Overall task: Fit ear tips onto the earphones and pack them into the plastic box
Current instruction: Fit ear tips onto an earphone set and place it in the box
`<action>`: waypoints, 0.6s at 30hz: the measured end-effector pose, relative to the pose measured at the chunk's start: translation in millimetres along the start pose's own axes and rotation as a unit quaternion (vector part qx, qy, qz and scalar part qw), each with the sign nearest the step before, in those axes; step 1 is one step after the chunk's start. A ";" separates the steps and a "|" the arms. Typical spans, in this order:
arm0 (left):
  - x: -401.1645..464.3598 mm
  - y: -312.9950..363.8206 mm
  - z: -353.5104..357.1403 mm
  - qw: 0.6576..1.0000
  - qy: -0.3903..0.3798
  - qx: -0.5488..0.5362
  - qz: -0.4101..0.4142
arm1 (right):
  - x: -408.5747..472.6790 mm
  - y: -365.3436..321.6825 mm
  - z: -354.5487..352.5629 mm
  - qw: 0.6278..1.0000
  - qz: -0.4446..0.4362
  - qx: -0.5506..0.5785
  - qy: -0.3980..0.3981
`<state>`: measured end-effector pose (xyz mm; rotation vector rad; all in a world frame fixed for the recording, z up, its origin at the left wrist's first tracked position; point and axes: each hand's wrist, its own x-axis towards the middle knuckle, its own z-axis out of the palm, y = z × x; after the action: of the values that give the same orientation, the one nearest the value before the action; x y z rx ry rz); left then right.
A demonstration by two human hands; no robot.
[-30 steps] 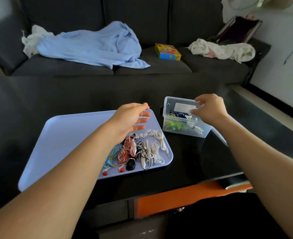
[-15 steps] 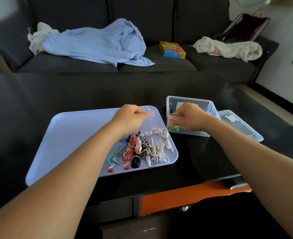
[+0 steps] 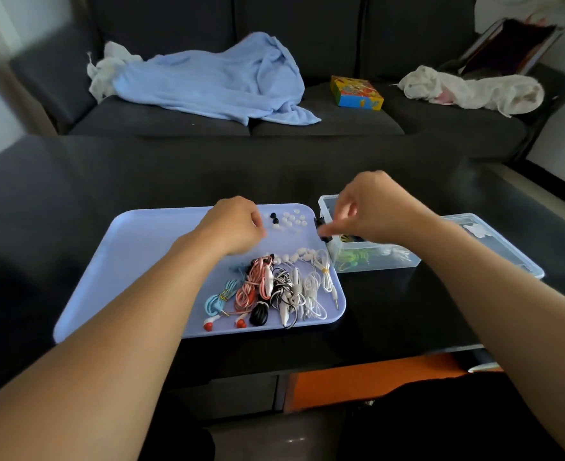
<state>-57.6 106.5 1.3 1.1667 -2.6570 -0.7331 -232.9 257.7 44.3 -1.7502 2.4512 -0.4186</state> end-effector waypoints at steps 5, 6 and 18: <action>-7.2 -32.4 -17.7 0.988 -0.114 -0.087 -0.054 | 14.7 -47.0 30.3 0.988 -0.105 0.097 -0.052; -10.1 -37.0 -19.5 0.989 -0.127 -0.056 -0.060 | 17.1 -50.1 39.3 0.986 -0.120 0.074 -0.090; -33.9 -42.1 -10.2 0.967 -0.246 0.046 -0.042 | 44.8 -62.0 76.7 0.983 -0.072 0.077 -0.149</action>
<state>-3.6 102.9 -8.5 1.2651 -3.0817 -1.0437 -173.0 184.4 -8.4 -1.7841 2.0427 -0.3214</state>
